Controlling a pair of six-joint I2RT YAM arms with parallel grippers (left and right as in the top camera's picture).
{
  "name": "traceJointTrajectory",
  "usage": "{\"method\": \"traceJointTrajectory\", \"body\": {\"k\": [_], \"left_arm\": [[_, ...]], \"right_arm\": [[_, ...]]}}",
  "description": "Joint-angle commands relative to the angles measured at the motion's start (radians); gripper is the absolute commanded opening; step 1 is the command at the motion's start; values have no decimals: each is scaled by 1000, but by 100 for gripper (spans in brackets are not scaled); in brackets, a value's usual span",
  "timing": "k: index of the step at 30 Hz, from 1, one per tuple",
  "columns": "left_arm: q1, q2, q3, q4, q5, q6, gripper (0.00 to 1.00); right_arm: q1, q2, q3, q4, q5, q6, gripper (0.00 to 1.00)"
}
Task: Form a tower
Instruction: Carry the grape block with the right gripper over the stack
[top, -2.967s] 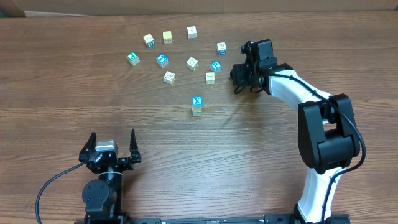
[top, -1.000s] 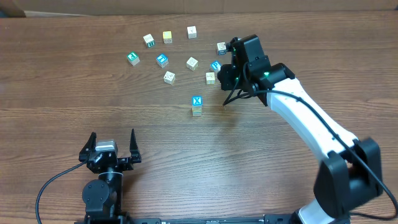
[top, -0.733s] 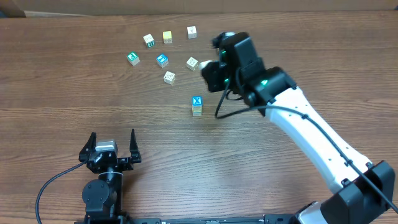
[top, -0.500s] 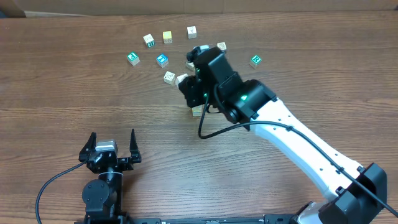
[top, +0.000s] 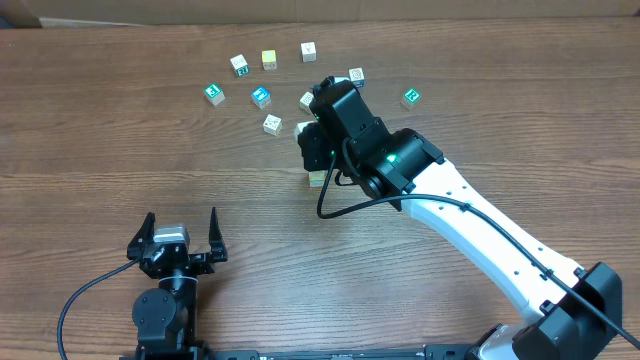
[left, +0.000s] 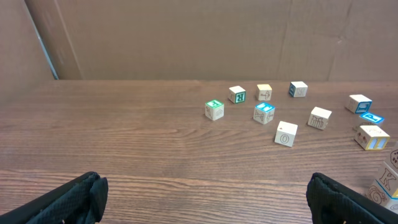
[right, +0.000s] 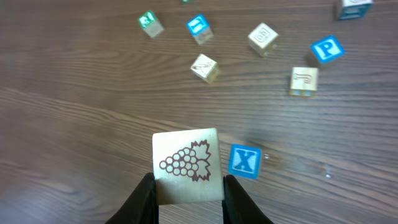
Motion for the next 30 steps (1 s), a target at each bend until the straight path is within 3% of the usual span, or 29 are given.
{"method": "traceJointTrajectory", "body": {"k": [1,12,30], "left_arm": [[-3,-10,6,-12,-13,19,99],[-3,-10,6,-12,-13,19,100],[-3,-10,6,-12,-13,19,100]], "right_arm": [[2,20,31,-50,103,53,21],[13,155,31,-62,99,56,21],[17,159,2,-56,124,84,21]]}}
